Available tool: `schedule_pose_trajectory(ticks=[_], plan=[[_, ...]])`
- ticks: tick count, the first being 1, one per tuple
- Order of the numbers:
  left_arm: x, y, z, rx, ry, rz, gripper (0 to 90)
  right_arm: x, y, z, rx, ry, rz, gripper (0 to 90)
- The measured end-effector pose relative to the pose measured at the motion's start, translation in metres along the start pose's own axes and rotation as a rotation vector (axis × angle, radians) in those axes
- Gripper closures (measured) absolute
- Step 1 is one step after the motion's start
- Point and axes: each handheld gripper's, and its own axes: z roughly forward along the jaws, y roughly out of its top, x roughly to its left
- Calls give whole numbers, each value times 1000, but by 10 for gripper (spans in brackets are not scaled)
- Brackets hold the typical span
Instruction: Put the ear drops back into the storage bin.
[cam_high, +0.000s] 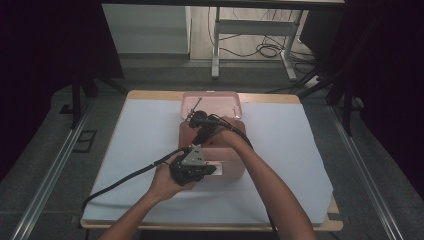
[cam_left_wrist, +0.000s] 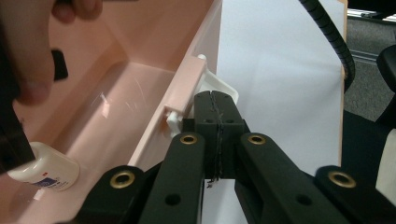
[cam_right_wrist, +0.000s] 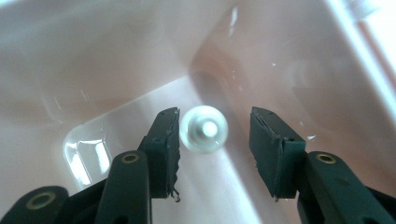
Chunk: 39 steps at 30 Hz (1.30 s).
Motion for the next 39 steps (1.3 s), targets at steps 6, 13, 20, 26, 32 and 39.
schedule_pose_trajectory(ticks=[6, 13, 20, 26, 32, 39], plan=[[0, 0, 0, 0, 0, -2, 900, -2, -5, -18, -46, -10, 26, 516], [-1, 0, 0, -2, 2, -6, 900, -3, -11, -41, -92, -15, 46, 514], [0, 0, 0, 7, 5, 1, 900, -7, -23, -62, -142, -30, 75, 548], [0, 0, 0, 5, 3, -3, 900, -12, -38, -79, -188, -37, 101, 613], [0, 1, 0, 12, 2, 3, 900, -16, -54, -91, -219, -61, 121, 682], [0, 2, 0, 19, 4, 7, 900, -21, -74, -103, -256, -90, 151, 730]])
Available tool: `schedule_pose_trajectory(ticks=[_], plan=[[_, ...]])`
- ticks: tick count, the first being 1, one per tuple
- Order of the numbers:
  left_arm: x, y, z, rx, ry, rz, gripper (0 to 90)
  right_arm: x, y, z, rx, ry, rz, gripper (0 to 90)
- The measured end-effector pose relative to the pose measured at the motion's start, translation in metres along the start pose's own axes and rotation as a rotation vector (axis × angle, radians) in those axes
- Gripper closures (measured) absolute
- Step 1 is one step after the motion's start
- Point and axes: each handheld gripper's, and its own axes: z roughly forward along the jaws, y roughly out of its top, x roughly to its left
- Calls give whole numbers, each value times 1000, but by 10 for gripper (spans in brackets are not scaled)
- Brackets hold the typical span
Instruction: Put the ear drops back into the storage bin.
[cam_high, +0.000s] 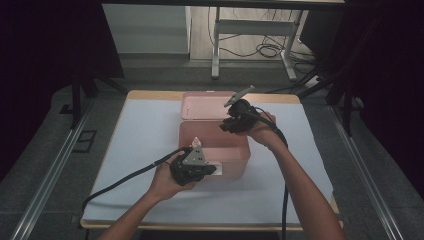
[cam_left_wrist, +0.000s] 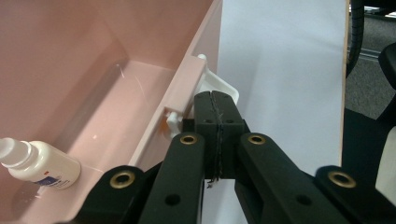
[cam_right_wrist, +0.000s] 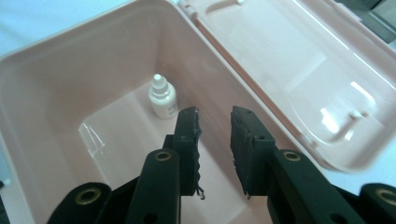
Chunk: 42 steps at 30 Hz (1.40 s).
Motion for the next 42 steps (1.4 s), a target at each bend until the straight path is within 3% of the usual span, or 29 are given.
schedule_pose_trajectory(ticks=[20, 32, 42], plan=[[0, 0, 0, -3, -1, 1, 900, -27, -41, -32, -63, -68, 87, 742], [0, 0, 0, 2, 0, 2, 900, -47, -65, -34, -65, -100, 159, 741], [0, 0, 0, 0, 0, 2, 900, -50, -68, -33, -60, -106, 165, 739]])
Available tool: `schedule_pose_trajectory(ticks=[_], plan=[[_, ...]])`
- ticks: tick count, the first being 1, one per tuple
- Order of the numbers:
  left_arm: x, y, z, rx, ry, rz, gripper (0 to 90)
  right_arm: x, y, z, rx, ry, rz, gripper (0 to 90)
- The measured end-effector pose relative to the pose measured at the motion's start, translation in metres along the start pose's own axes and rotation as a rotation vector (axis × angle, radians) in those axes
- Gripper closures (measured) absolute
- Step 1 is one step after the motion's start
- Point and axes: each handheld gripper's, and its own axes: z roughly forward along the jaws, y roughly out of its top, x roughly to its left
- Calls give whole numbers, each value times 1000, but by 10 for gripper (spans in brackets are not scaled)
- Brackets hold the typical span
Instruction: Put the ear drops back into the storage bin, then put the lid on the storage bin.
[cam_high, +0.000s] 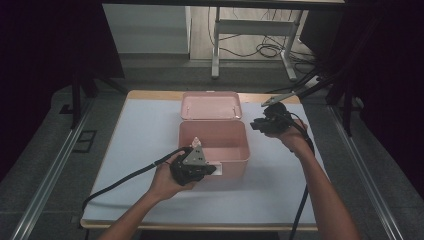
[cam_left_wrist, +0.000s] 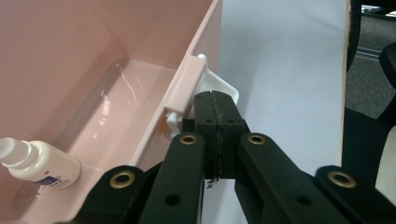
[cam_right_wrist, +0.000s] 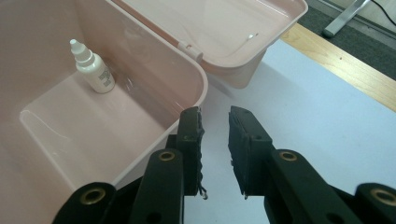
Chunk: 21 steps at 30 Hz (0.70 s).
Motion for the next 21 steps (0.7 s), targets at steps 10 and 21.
schedule_pose_trajectory(ticks=[10, 21], plan=[[-1, -1, 1, -17, 1, -14, 900, -5, 6, 3, 15, -19, 8, 690], [0, -1, 1, -14, -7, -18, 900, -13, 27, 15, 17, -48, 47, 661]])
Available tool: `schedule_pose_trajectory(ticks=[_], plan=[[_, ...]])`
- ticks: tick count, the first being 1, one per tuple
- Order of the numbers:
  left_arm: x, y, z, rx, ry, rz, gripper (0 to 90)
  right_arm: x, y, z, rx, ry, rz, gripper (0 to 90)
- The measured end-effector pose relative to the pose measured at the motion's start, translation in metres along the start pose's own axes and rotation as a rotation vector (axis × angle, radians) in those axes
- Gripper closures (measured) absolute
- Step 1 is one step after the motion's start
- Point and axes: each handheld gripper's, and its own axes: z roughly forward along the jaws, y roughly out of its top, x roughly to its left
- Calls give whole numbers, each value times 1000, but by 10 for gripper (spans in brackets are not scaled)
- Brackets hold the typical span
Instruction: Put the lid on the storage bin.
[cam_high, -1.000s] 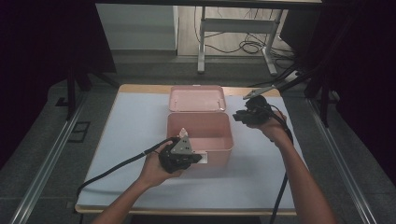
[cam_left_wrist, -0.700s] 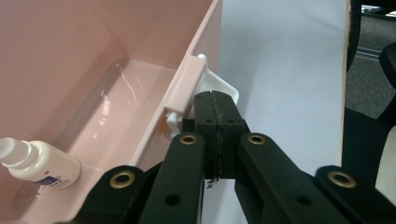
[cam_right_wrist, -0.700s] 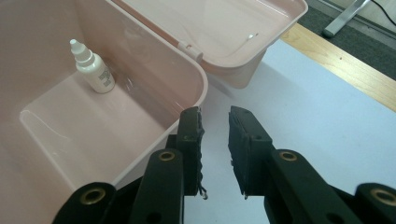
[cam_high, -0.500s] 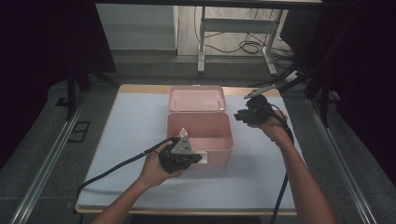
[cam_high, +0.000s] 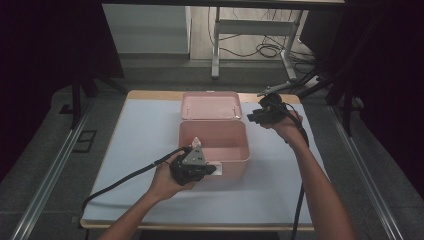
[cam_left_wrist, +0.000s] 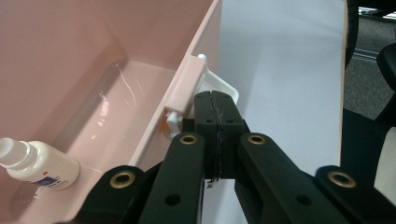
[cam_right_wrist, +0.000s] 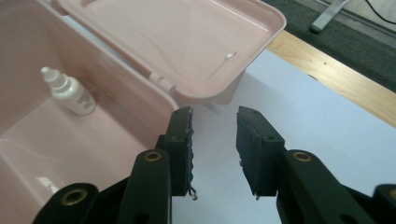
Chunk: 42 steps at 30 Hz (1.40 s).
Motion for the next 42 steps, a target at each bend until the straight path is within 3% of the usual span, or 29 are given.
schedule_pose_trajectory(ticks=[4, 12, 24, 42], plan=[[0, 0, 0, 0, -1, 0, 900, -4, 8, 6, 7, -11, 32, 661], [1, 0, -1, 11, 1, 15, 900, -7, 22, 24, 27, -21, 54, 660], [0, 0, 0, 4, 1, 5, 900, -15, 38, 48, 60, -48, 103, 658], [1, 1, 0, 7, -4, 2, 900, -25, 48, 70, 72, -80, 144, 653]])
